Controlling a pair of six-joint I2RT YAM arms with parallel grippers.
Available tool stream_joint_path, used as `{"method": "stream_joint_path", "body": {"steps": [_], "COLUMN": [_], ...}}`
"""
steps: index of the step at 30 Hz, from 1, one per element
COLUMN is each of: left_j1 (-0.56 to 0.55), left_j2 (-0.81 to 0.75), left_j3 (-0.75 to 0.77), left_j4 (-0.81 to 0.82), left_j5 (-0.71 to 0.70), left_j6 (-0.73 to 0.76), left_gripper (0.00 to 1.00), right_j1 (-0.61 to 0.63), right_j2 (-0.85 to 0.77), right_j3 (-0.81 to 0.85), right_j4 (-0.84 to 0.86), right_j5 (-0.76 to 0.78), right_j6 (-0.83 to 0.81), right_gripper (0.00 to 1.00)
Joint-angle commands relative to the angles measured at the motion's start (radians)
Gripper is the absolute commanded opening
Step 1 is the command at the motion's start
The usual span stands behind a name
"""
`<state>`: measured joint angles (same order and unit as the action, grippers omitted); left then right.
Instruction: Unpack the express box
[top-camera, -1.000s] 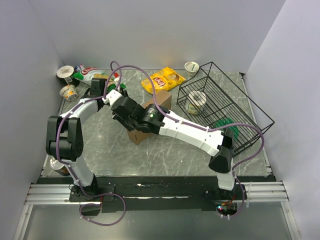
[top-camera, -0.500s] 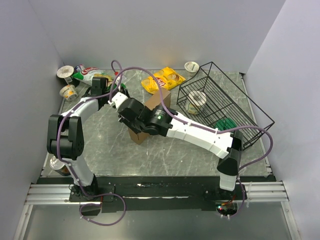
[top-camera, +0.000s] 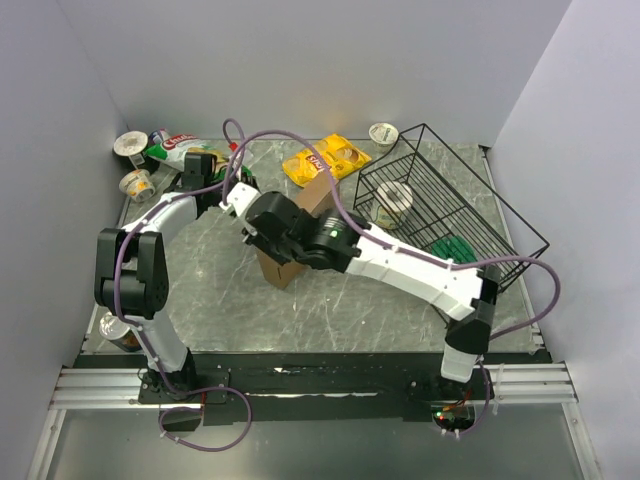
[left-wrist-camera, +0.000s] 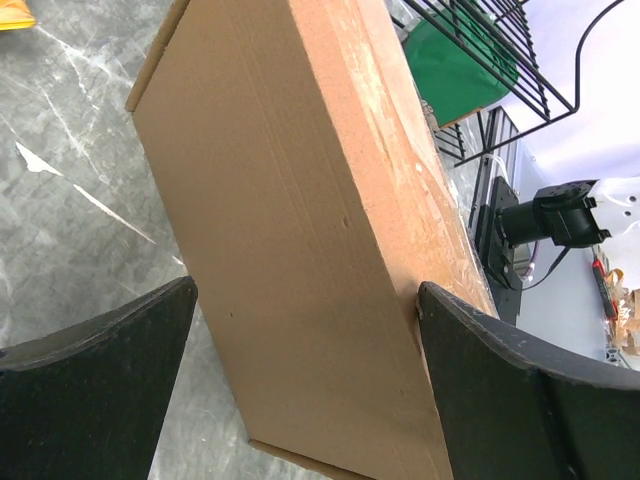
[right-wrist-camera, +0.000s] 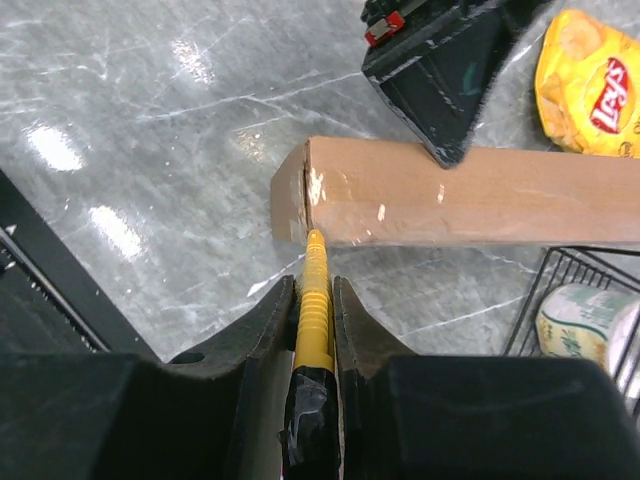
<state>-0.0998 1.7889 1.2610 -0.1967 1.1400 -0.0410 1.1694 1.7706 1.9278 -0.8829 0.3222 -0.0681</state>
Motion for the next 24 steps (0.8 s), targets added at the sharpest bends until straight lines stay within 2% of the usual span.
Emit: {"method": "stream_joint_path", "body": {"steps": [1,7,10,11,12,13,14,16,17,18,19,20,22,24], "left_j1": [0.005,0.002,0.003,0.005,0.006,0.008,0.008,0.012,0.012,0.012,0.012,0.012,0.012,0.012], "left_j2": [0.03,-0.017,-0.066,-0.077,-0.082,-0.089,-0.092,-0.1,-0.105,-0.111,-0.115,-0.118,-0.129,-0.14], "left_j3": [-0.002,-0.009,0.004,0.012,0.033,0.043,0.055,0.08,0.087,0.104,0.112,0.118,0.132,0.136], "left_j4": [-0.02,0.019,0.029,0.029,0.028,0.028,0.031,0.04,0.04,0.03,0.02,0.005,-0.038,-0.067], "left_j5": [-0.184,-0.126,-0.109,-0.105,-0.092,-0.073,-0.062,-0.031,-0.025,-0.02,-0.019,-0.02,-0.029,-0.045], "left_j6": [0.09,0.058,0.047,0.049,0.047,0.0,-0.016,-0.063,-0.072,-0.077,-0.079,-0.076,-0.054,-0.025], "left_gripper": [0.96,0.96,0.96,0.96,0.96,0.96,0.96,0.96,0.96,0.96,0.96,0.96,0.96,0.96], "right_j1": [-0.02,-0.092,-0.155,-0.172,-0.195,-0.2,-0.204,-0.212,-0.212,-0.212,-0.212,-0.214,-0.22,-0.235], "right_j2": [-0.151,-0.267,-0.406,-0.459,-0.568,-0.621,-0.669,-0.778,-0.822,-0.836,-0.847,-0.852,-0.832,-0.778], "right_j3": [0.023,-0.022,-0.25,-0.433,-0.534,-0.634,-0.817,-0.991,-1.145,-1.211,-1.275,-1.402,-1.502,-1.585], "right_j4": [-0.042,0.024,0.102,0.164,0.297,0.388,0.462,0.715,0.81,0.914,1.09,1.215,1.487,1.596], "right_j5": [-0.011,-0.097,-0.142,-0.156,-0.169,-0.178,-0.181,-0.18,-0.148,-0.146,-0.143,-0.143,-0.164,-0.198], "right_j6": [-0.038,-0.108,-0.251,-0.348,-0.405,-0.465,-0.592,-0.777,-0.833,-0.887,-1.009,-1.063,-1.188,-1.226], "right_gripper": [0.0,0.0,0.0,0.0,0.0,0.0,0.0,0.0,0.0,0.0,0.0,0.0,0.0,0.0]}}
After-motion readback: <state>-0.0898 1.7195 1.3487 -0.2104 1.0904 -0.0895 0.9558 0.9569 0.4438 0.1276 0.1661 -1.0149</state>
